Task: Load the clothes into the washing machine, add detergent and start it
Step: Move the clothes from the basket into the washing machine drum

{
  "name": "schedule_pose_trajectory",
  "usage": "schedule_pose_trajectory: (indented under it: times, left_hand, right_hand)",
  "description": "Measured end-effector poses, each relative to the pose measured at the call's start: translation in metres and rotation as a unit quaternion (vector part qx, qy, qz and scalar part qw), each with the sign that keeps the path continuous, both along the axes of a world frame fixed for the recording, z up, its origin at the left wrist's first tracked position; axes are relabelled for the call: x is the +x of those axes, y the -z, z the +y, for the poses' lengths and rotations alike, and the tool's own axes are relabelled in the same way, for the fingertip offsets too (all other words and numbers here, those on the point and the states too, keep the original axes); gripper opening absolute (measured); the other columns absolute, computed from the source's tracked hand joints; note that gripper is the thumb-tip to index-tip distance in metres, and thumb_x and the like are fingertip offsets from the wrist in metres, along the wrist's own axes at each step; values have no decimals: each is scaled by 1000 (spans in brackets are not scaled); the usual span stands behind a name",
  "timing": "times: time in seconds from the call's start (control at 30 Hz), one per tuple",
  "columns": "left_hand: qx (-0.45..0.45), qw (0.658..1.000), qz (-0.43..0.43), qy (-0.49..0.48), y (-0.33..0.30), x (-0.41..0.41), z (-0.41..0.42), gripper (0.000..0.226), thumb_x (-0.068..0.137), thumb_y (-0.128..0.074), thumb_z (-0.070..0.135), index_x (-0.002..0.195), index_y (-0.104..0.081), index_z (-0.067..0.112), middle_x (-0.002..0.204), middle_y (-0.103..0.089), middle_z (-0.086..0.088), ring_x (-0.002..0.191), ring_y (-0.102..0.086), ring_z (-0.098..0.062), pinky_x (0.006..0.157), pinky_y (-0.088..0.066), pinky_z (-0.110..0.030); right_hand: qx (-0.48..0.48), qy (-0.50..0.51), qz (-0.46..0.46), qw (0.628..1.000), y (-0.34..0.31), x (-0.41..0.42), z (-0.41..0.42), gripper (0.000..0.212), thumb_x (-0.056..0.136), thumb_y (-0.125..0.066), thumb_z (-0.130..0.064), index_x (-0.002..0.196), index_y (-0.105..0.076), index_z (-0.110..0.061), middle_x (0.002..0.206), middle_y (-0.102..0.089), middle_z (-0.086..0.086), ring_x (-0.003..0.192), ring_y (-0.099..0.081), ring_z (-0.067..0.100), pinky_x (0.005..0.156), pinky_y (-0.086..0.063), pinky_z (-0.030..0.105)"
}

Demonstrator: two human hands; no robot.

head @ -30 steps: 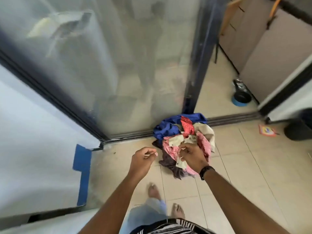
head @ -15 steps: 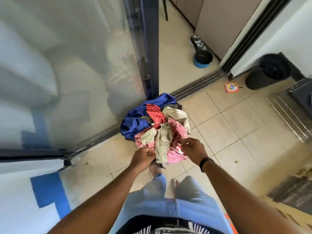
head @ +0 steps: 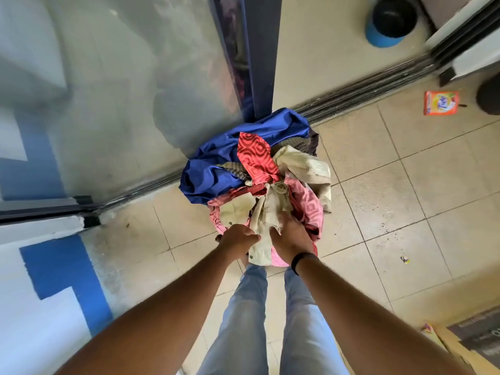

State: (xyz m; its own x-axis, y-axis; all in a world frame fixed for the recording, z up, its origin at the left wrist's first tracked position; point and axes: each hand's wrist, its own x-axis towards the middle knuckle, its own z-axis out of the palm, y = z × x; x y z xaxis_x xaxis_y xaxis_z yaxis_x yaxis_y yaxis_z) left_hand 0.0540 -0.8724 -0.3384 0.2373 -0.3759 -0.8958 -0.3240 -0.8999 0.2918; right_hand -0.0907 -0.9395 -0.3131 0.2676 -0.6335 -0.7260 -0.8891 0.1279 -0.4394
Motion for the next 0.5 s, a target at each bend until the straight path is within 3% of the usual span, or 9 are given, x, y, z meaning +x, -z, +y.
schedule_pose_trajectory:
  times: [0.07,0.13,0.23,0.3,0.37,0.5]
  left_hand:
    - [11,1000,-5,12,33,-4,2,47,89,-70,36,126,-61,9,121,-68,-6,102,-65,-23,75,-48,-27]
    - [10,1000,-14,6,60,-7,3,44,85,-72,36,119,-63,11,108,-72,-6,84,-66,-17,59,-47,-25]
    - [5,999,-32,-23,83,-11,5,32,83,-74,35,104,-68,13,87,-72,-3,71,-67,-15,52,-47,-26]
    - [6,999,-34,-36,93,-13,8,29,83,-74,37,96,-68,11,75,-69,-2,63,-64,-16,46,-40,-23]
    - [-3,999,-27,-28,96,-14,11,31,84,-74,36,92,-68,7,71,-63,-2,62,-60,-19,48,-37,-24]
    - [-27,999,-36,-11,79,-8,14,34,87,-68,41,106,-69,13,88,-67,-1,76,-62,-18,54,-38,-24]
  right_hand:
    - [-32,-64,17,997,28,8,-10,42,93,-58,-30,132,-50,-16,125,-61,11,112,-62,34,81,-55,41]
    - [-51,-124,52,990,54,15,-16,39,92,-60,-33,125,-51,-15,124,-58,10,113,-59,34,78,-55,41]
    - [-50,-204,108,972,85,24,-19,43,91,-62,-33,128,-50,-16,128,-54,9,117,-55,34,81,-55,42]
    - [-55,-252,129,957,100,29,-20,34,93,-56,-21,127,-56,-18,127,-56,9,118,-53,34,85,-54,41]
    - [-64,-243,127,960,103,33,-21,31,94,-48,-13,120,-63,-17,125,-56,10,120,-51,34,89,-52,42]
    - [-126,-127,90,980,80,35,-25,29,95,-49,-25,114,-60,-7,118,-61,17,114,-51,38,86,-48,45]
